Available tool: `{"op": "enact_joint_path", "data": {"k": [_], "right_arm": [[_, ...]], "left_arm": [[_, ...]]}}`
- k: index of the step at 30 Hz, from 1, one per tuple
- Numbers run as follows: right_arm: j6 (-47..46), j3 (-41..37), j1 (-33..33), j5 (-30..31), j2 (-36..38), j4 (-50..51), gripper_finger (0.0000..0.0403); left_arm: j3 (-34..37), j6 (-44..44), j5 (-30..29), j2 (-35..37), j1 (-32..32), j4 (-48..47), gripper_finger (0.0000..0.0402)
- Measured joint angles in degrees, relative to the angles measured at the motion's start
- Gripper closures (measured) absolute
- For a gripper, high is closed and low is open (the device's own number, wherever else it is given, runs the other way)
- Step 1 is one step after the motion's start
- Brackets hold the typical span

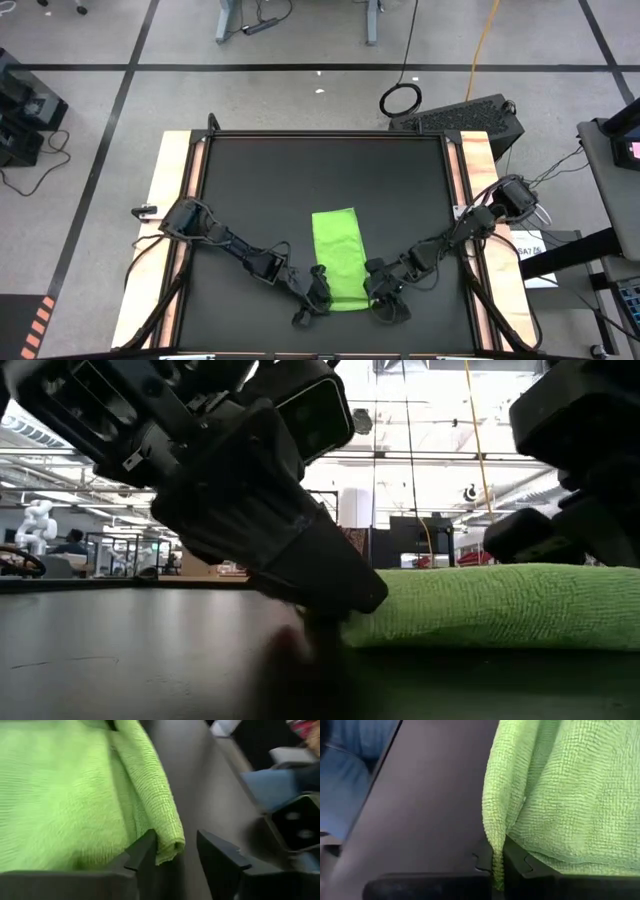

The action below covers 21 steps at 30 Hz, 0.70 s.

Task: Roll towel
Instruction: Roll the green microfiber towel

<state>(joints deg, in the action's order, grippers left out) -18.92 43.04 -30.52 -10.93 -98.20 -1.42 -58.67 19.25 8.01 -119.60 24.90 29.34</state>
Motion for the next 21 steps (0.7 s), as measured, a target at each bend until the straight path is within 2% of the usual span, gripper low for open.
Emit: {"op": "enact_joint_path", "data": {"k": [5,11,14,21], "right_arm": [[-3.11,-0.08,2.58,-6.13,0.21,0.23,0.0402],[-4.23,-0.08,4.49,-8.03,0.27,-0.03,0.0402],[-4.21,-0.08,5.03,-8.0,0.28,-0.5,0.0402],[-4.83,-0.04,6.31,-8.96,0.36,-0.86,0.0402]], "left_arm": [[-2.19,-10.7,-11.16,3.2,3.03,-9.03,0.0213],[-5.77,-24.92,-23.98,3.67,8.52,-14.59,0.0201],[-6.68,-29.25,-29.87,2.34,10.82,-14.81,0.02],[-11.42,-33.96,-39.29,-3.22,12.36,-14.96,0.02]]}}
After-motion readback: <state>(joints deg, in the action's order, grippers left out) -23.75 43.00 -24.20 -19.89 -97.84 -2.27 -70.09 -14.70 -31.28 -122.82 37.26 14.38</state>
